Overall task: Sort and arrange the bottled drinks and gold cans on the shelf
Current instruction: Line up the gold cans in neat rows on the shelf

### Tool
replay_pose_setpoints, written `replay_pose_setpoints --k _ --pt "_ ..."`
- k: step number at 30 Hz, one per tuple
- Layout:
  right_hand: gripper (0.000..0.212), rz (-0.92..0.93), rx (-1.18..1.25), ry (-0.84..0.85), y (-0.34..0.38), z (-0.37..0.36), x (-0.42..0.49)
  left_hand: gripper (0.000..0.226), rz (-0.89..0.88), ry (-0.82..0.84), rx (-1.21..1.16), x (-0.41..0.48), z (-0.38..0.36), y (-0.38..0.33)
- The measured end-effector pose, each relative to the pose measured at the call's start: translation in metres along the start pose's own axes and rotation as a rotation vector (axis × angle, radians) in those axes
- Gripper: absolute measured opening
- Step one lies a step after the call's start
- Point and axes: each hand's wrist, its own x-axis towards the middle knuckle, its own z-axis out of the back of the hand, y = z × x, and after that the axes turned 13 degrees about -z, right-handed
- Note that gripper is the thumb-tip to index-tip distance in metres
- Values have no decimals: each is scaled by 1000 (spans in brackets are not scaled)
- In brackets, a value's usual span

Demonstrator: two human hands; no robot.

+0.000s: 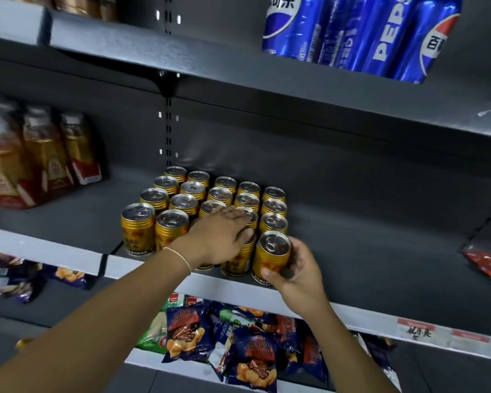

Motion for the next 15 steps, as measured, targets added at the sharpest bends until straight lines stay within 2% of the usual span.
replay_pose_setpoints --k 8,15 --pt "74 3 -92 -53 -10 -5 0 87 -52 31 198 -4 -11 -1" --pt "79 21 -99 -79 -13 -8 0 91 -52 30 237 -3 -14 -2"
